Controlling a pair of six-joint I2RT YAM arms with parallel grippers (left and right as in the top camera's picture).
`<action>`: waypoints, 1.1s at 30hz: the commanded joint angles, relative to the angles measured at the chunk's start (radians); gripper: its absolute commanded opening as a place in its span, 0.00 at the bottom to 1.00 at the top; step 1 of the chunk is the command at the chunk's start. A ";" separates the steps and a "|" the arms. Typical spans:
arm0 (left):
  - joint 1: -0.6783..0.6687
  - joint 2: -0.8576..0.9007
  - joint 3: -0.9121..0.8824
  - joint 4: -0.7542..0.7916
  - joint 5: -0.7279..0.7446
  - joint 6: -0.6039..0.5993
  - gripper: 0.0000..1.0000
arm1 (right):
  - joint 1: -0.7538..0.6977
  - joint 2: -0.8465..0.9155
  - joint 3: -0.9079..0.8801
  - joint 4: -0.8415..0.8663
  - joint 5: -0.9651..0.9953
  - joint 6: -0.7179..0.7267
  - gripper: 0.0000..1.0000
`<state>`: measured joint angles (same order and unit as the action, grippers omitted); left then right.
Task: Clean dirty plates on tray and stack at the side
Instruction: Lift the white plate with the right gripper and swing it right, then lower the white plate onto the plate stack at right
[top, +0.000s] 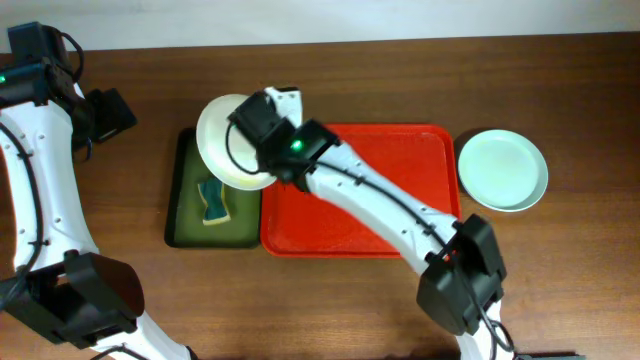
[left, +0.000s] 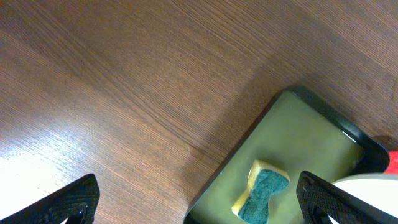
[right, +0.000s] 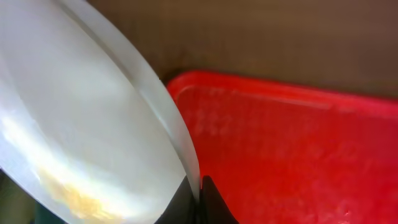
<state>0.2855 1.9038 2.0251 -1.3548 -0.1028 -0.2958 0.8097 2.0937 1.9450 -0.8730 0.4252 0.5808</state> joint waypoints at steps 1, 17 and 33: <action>0.001 -0.006 -0.002 -0.001 -0.007 -0.010 0.99 | 0.044 -0.010 0.015 0.113 0.333 -0.237 0.04; 0.001 -0.006 -0.002 -0.001 -0.007 -0.010 0.99 | 0.159 -0.012 0.016 1.020 0.739 -1.082 0.04; 0.001 -0.006 -0.002 -0.001 -0.007 -0.010 0.99 | 0.124 -0.010 -0.011 0.255 0.177 -0.308 0.04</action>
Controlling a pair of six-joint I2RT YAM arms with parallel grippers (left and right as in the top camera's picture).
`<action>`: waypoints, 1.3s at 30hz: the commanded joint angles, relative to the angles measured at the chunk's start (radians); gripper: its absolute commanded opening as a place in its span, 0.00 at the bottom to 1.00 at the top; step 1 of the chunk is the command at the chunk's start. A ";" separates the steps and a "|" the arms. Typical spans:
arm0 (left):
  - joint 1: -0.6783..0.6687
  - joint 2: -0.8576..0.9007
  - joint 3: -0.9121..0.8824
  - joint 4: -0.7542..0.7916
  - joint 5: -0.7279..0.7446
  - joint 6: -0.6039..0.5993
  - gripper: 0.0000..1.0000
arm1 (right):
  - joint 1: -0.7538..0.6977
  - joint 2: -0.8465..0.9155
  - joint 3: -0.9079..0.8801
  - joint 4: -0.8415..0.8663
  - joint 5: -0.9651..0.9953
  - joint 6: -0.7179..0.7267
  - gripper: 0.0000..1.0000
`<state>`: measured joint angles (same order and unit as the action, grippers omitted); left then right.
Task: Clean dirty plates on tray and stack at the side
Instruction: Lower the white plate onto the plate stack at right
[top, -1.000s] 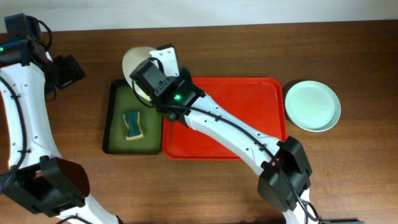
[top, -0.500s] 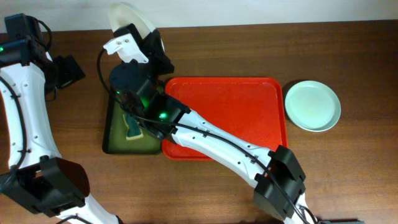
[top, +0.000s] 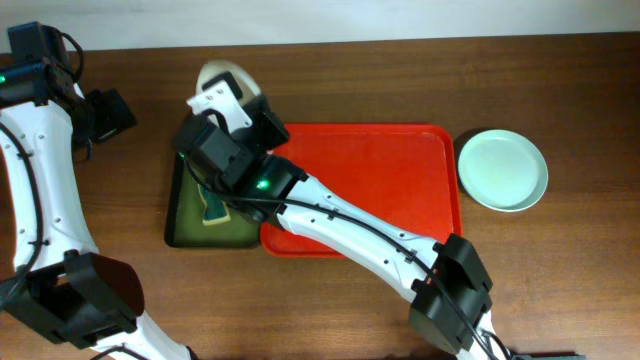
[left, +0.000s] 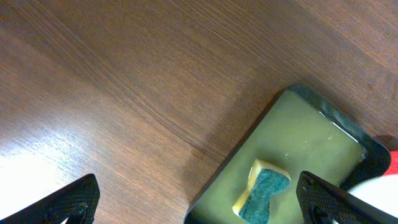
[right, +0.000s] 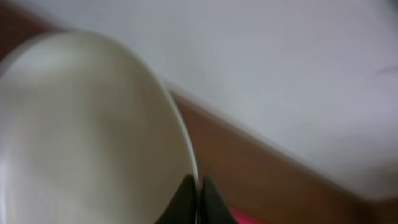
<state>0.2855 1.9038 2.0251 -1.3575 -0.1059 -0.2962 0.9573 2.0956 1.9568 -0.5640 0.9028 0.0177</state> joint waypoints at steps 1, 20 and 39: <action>0.001 -0.006 -0.002 0.002 -0.004 -0.009 0.99 | -0.033 -0.011 -0.037 -0.067 -0.350 0.282 0.04; 0.001 -0.006 -0.002 0.002 -0.004 -0.009 0.99 | -1.159 -0.031 -0.049 -0.717 -1.155 0.441 0.04; 0.001 -0.006 -0.002 0.002 -0.004 -0.009 0.99 | -1.462 -0.028 -0.050 -0.936 -0.852 0.397 0.04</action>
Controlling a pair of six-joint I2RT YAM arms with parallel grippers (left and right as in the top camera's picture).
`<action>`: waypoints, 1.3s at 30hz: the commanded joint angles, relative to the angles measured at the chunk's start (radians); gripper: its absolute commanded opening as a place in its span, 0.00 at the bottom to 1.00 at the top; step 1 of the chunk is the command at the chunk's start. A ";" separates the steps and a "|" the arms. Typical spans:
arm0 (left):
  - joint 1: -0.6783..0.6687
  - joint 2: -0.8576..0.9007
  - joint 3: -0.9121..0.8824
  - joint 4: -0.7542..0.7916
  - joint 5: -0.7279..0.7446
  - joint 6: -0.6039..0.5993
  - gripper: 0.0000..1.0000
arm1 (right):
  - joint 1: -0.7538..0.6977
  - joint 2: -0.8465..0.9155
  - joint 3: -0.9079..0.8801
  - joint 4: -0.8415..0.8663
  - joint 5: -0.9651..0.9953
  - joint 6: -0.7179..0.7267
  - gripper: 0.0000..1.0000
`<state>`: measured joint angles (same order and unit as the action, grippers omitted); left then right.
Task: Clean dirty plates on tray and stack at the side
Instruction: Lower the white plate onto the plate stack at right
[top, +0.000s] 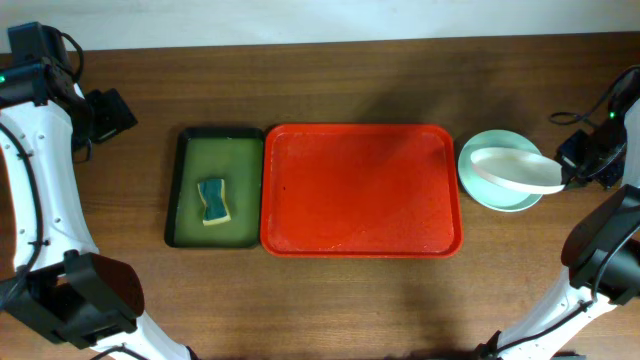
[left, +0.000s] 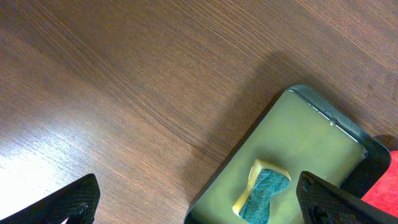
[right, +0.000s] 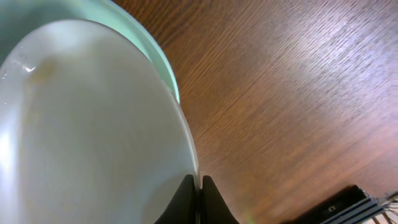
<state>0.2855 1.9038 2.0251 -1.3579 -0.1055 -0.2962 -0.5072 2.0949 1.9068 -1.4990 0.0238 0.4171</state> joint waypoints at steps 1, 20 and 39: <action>0.001 -0.006 -0.002 0.002 -0.005 -0.009 0.99 | 0.003 -0.028 0.000 -0.001 0.027 -0.002 0.04; 0.001 -0.006 -0.002 0.002 -0.005 -0.009 0.99 | 0.024 -0.027 -0.124 0.071 0.037 -0.002 0.80; 0.001 -0.006 -0.002 0.002 -0.005 -0.009 0.99 | 0.024 -0.028 -0.224 0.269 0.003 -0.053 0.16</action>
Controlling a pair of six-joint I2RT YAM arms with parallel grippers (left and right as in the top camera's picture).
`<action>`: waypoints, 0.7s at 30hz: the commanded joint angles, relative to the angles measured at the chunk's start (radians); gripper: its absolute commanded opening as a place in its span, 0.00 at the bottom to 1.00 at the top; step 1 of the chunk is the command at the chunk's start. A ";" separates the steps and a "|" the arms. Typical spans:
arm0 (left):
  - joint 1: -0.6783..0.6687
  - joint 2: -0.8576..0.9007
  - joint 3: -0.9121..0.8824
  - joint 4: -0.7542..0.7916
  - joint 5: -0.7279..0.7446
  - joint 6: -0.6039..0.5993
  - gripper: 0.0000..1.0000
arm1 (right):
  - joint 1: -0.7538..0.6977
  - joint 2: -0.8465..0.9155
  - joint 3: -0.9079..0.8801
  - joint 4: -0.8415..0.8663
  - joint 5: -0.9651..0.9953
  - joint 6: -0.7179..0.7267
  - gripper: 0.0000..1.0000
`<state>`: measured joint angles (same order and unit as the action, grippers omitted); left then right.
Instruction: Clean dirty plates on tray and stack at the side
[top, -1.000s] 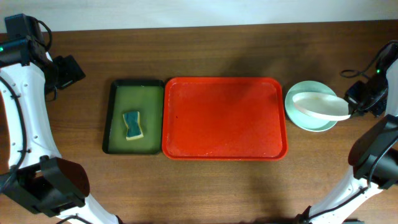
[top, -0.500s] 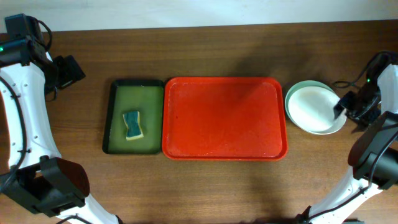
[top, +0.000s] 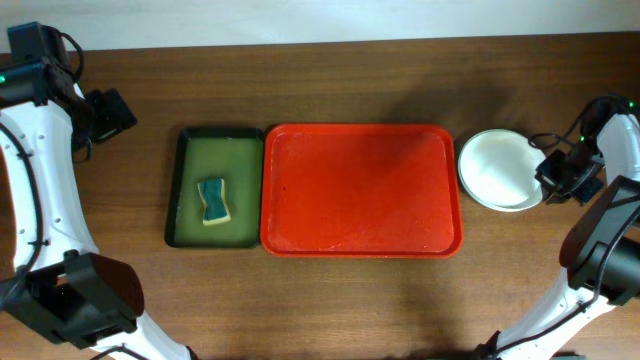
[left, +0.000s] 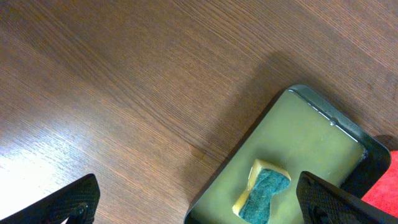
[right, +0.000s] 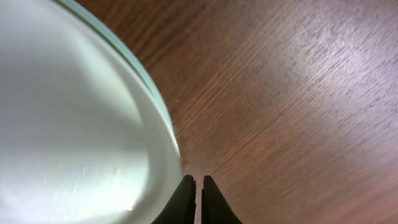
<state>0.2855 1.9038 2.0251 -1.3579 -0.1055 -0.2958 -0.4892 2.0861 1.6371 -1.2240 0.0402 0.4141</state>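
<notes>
The white plate (top: 497, 165) lies flat on a pale green plate (top: 503, 208) on the table right of the red tray (top: 360, 190), whose floor is bare. My right gripper (top: 549, 180) is at the white plate's right rim. In the right wrist view its fingers (right: 186, 193) stand nearly together, pinched at the rim of the white plate (right: 74, 124). My left gripper (top: 108, 113) is open over bare wood at the far left, nothing between its fingers (left: 68, 202). A blue-and-yellow sponge (top: 212, 201) lies in the green basin (top: 228, 160).
The basin (left: 305, 134) with the sponge (left: 264, 193) sits against the tray's left edge. Brown wooden table (top: 360, 300) runs all around. A white wall borders the table's far edge.
The white plate was tilted in my right gripper above the green plate. It now lies flat on the green plate, with the gripper lower at its right rim. The left arm has not moved.
My right gripper held the soiled white plate tilted over the basin at the tray's left end, then further over the basin. Later it held the plate above the green plate at the right. The plate now rests stacked there; the left arm stayed put.
</notes>
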 joint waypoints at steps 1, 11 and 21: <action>0.001 -0.006 -0.002 0.002 -0.005 -0.010 0.99 | 0.006 -0.019 0.059 -0.027 -0.013 -0.090 0.24; 0.001 -0.006 -0.002 0.002 -0.005 -0.010 0.99 | 0.130 -0.019 0.061 -0.153 -0.205 -0.493 1.00; 0.001 -0.006 -0.002 0.002 -0.005 -0.010 0.99 | 0.247 -0.019 0.061 -0.144 -0.163 -0.492 0.99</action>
<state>0.2855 1.9038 2.0251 -1.3579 -0.1055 -0.2962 -0.2466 2.0857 1.6871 -1.3685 -0.1352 -0.0681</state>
